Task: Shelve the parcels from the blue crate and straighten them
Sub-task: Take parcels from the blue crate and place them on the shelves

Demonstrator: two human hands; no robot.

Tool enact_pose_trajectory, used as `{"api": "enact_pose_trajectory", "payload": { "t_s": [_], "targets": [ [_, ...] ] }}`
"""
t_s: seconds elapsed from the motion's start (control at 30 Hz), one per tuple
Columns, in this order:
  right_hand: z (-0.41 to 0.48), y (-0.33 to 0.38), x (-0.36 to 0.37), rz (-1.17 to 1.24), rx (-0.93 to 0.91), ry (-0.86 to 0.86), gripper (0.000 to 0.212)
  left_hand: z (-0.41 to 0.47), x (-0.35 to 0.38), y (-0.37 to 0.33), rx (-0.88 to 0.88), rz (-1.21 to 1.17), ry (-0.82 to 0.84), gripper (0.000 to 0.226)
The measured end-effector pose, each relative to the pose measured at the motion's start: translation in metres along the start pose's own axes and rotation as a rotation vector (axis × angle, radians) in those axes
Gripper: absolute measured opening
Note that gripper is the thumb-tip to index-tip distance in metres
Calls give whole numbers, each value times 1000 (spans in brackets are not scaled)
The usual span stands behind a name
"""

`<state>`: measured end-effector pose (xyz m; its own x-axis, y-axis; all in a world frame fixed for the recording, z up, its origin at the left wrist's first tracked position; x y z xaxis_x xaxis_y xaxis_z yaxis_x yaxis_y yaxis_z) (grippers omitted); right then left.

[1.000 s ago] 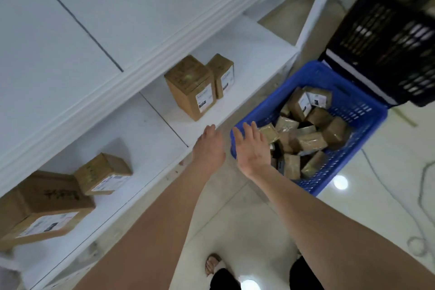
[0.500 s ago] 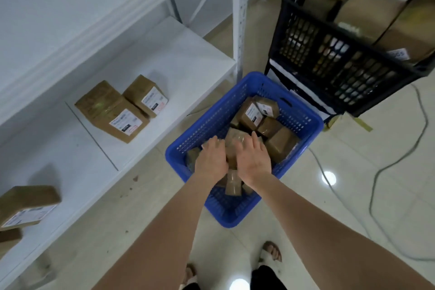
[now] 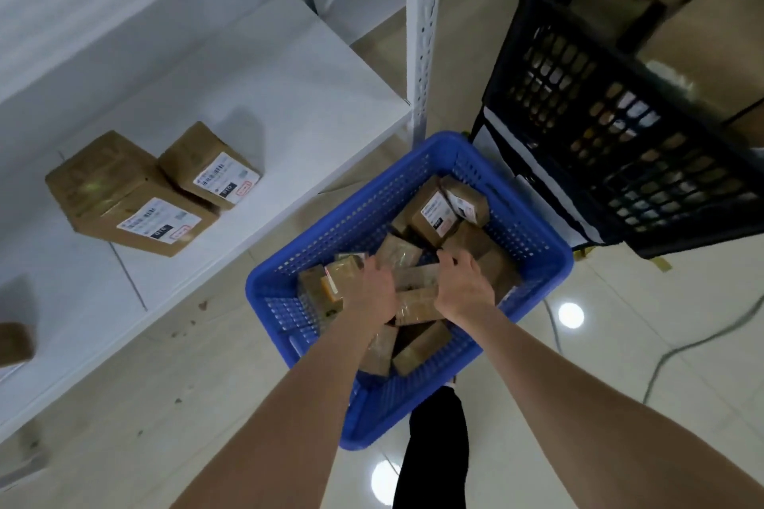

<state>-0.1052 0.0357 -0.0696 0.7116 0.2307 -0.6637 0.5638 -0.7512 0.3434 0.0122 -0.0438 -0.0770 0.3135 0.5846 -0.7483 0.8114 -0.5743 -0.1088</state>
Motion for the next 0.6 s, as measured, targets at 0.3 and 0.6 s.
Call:
{"api": "enact_pose_trajectory", "payload": {
  "t_s": [0.3,0.6],
  "targets": [
    [112,-58,72,180,183,205,60,97,108,15,-275,-294,239,48],
    [155,-89,146,399,342,339,37,126,204,21,-619,-799,335,77]
  ]
}}
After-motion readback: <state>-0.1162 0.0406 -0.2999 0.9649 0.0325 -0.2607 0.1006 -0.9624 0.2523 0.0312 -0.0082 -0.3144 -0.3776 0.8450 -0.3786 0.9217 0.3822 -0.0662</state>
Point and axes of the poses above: each hand's wrist, its own z-axis towards the middle knuckle, its own x-axis out of the palm, y = z × x, the point moved 5 cm from there along z, towards the middle knuckle, and after that the axes turned 9 degrees about z, right-handed, at the moved point
